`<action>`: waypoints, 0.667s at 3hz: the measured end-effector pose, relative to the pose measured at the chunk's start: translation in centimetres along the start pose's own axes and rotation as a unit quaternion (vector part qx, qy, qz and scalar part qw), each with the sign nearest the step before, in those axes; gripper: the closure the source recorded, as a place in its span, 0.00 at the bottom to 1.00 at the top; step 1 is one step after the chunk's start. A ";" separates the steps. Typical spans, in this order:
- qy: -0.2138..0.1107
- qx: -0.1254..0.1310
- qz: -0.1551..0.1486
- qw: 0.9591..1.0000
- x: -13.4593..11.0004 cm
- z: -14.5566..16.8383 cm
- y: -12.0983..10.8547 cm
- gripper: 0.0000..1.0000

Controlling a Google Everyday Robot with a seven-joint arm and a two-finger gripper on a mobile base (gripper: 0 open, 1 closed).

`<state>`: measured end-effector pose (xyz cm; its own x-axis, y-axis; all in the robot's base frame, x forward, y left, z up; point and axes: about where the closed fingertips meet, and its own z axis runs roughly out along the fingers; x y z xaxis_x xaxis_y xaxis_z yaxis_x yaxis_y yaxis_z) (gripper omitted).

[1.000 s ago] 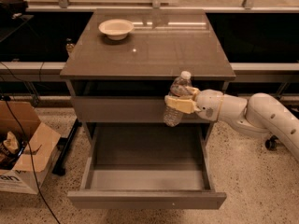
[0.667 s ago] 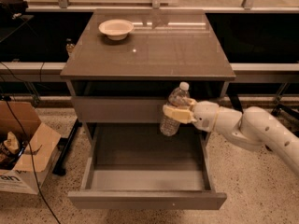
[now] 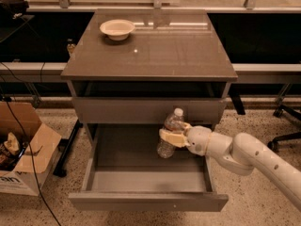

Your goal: Place water bottle into middle drawer

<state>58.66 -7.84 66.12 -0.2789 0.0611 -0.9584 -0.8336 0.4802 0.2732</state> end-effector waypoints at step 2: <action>0.046 0.036 -0.018 0.998 6.4 0.2 -1.5 1.00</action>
Offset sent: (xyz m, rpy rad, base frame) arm -0.0046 -0.0103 -0.1043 -0.1704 0.0452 -0.0865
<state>58.24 -8.02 59.56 -0.2949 -0.0373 -0.9548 -0.8081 0.5429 0.2284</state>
